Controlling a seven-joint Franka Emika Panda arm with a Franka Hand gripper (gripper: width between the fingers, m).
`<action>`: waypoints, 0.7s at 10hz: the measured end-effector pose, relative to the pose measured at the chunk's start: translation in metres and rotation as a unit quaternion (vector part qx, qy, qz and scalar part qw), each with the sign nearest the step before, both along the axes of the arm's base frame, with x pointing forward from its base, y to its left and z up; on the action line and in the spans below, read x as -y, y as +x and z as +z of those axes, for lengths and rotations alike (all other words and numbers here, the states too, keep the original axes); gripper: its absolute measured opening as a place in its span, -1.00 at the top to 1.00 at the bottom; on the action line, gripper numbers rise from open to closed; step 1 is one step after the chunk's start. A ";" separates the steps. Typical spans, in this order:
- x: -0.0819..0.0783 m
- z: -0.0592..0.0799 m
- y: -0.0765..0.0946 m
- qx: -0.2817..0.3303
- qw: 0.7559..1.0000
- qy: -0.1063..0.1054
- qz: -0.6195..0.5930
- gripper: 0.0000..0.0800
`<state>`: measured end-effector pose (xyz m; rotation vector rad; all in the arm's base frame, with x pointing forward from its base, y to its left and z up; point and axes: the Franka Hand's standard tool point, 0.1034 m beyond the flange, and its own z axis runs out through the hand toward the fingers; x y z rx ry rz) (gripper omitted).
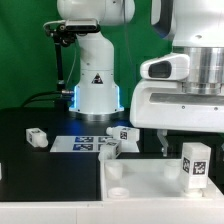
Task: Assemble one leg
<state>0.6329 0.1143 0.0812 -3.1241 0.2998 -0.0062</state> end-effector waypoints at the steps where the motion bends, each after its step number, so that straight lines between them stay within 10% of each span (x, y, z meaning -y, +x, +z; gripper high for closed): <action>1: 0.000 -0.001 -0.001 0.000 1.000 0.000 -0.007 -0.56; 2: 0.000 -0.001 -0.001 0.000 1.000 -0.001 -0.019 -0.56; 4: 0.000 -0.002 -0.001 -0.001 0.997 0.001 -0.076 0.29; 7: 0.001 -0.002 0.000 -0.001 0.977 0.000 -0.211 0.29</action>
Offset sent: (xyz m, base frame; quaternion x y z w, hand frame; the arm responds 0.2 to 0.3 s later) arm 0.0000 0.0000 0.0000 0.0000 0.0000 0.1938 0.9810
